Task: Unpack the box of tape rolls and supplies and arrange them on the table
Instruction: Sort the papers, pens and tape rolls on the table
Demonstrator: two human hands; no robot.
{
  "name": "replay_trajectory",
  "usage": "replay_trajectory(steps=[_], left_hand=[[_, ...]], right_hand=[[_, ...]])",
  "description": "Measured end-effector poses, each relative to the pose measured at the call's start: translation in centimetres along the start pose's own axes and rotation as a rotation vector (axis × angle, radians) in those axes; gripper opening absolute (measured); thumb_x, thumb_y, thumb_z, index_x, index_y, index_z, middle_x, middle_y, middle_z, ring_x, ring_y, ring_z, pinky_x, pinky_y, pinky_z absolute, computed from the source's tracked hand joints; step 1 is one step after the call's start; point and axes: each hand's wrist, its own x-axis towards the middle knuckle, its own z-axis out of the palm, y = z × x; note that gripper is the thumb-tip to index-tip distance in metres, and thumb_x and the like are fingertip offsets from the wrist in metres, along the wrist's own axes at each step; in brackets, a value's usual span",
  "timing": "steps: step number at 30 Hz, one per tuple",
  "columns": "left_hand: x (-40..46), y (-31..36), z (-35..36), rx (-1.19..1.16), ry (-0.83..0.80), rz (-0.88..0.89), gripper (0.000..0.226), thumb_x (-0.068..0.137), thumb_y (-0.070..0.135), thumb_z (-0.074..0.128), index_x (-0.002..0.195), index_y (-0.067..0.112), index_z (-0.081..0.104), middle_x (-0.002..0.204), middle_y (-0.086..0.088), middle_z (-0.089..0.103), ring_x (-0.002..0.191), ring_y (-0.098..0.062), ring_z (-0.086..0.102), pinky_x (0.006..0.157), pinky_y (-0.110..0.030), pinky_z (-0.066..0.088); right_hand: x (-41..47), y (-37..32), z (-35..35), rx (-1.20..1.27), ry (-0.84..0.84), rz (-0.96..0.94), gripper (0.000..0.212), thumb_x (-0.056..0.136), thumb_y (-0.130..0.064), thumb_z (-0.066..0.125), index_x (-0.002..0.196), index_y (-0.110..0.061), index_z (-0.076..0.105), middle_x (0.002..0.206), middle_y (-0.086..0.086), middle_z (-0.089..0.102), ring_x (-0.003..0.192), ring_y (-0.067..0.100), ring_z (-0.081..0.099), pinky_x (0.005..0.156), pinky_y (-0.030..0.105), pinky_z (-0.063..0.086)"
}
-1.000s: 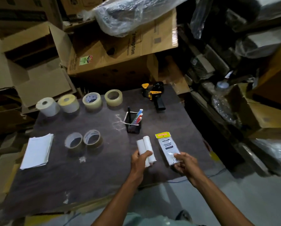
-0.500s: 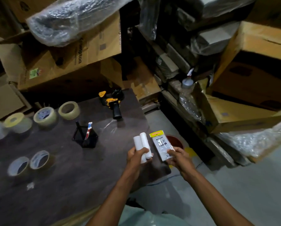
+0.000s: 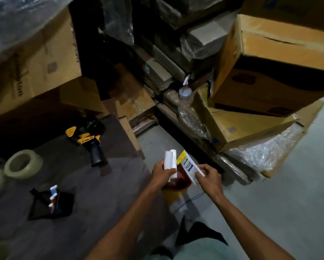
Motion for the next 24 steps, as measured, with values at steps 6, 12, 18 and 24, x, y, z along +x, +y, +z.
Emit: replay_trajectory(steps=[6,12,18,24], left_hand=[[4.4,-0.8,2.7,0.366,0.000,0.142,0.075,0.072,0.040,0.053,0.142,0.014,0.046,0.136,-0.004,0.054,0.125,-0.022,0.051,0.101,-0.026,0.038],[11.1,-4.9,5.3,1.116,-0.086,0.183,0.053,0.090,0.020,0.052,0.141,0.023,0.039,0.135,-0.005,0.051,0.118,-0.031,0.054,0.094,-0.039,0.043],[18.1,-9.6,7.1,1.368,-0.145,0.180,0.047,0.097,0.016,0.044,0.143,0.019,0.037,0.138,-0.009,0.049,0.121,-0.033,0.051,0.096,-0.039,0.040],[23.2,-14.8,9.4,1.405,-0.126,0.190,0.043,0.098,0.016,0.043,0.140,0.019,0.040,0.137,-0.006,0.051,0.123,-0.030,0.049,0.098,-0.038,0.039]], right_hand=[[6.9,2.9,1.6,-0.230,-0.120,-0.040,0.016,0.079,-0.020,0.068,0.093,-0.026,0.072,0.079,-0.008,0.072,0.072,0.007,0.068,0.061,0.014,0.049],[12.8,6.5,4.1,-0.439,-0.227,-0.075,0.019,0.082,-0.024,0.063,0.099,-0.024,0.072,0.084,0.002,0.074,0.075,0.021,0.069,0.062,0.030,0.053],[17.8,11.1,8.0,-0.662,-0.309,-0.095,0.017,0.080,-0.024,0.056,0.093,-0.020,0.067,0.081,0.006,0.070,0.077,0.030,0.067,0.062,0.036,0.053],[21.7,15.2,11.3,-0.760,-0.419,-0.124,0.014,0.086,-0.015,0.056,0.095,-0.014,0.066,0.091,0.010,0.070,0.085,0.030,0.067,0.067,0.034,0.050]])
